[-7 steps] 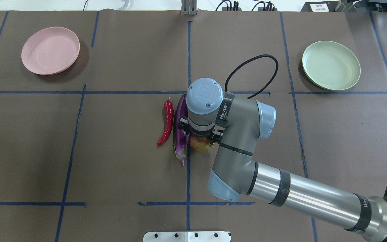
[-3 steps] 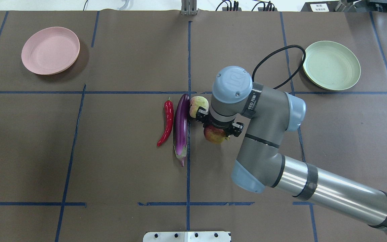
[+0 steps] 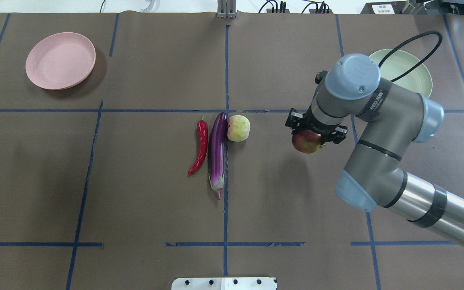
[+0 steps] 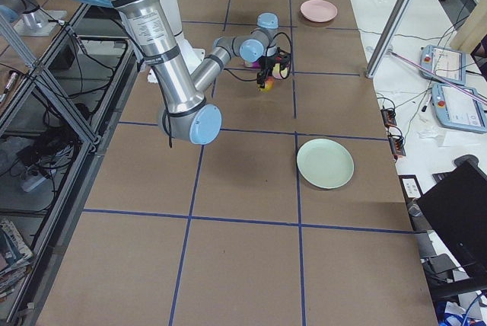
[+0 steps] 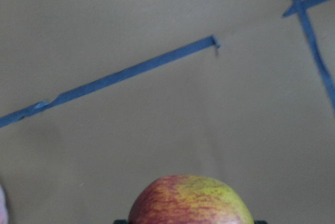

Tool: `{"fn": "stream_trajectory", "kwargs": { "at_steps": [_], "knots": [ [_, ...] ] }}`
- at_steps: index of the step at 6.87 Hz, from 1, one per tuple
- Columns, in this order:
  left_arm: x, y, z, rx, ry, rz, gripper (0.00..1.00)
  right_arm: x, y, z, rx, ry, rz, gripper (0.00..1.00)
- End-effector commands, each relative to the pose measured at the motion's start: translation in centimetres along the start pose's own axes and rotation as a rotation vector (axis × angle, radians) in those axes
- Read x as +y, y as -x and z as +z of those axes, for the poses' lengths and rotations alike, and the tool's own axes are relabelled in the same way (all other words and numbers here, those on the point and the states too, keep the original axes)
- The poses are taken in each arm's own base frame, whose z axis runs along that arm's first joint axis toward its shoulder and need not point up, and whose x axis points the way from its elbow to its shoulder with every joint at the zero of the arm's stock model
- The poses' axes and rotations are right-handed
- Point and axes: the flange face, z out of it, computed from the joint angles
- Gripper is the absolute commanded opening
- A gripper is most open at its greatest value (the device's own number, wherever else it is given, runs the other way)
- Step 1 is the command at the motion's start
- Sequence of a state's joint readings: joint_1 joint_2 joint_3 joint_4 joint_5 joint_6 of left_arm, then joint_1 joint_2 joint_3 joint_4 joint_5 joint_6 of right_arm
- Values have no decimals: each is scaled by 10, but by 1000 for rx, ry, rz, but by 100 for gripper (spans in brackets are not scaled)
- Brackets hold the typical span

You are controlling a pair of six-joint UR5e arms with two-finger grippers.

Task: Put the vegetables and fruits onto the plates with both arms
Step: 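Carry pomegranate to green plate with right gripper while left arm reaches eggplant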

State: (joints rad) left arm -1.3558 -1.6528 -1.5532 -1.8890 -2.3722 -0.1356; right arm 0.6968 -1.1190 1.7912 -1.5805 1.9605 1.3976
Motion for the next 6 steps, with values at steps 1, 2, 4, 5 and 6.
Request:
{"fn": "stream_trajectory", "kwargs": {
  "at_steps": [1,2,4,5,6],
  "knots": [
    [-21,-115,37,87,-17,8,100,-71,-77,-9,68,-59,-223,0],
    [-48,-192,52,148,-22,81,99,-106,-107,-5,116,-64,-365,0],
    [-84,-318,73,188,-30,41,94,-188,-169,-1,210,-48,-592,0],
    [-82,-371,92,185,-27,7,95,-220,-201,9,255,-11,-668,0],
    [-84,-427,100,205,-27,-44,98,-250,-201,12,268,-7,-686,0]
  ]
}}
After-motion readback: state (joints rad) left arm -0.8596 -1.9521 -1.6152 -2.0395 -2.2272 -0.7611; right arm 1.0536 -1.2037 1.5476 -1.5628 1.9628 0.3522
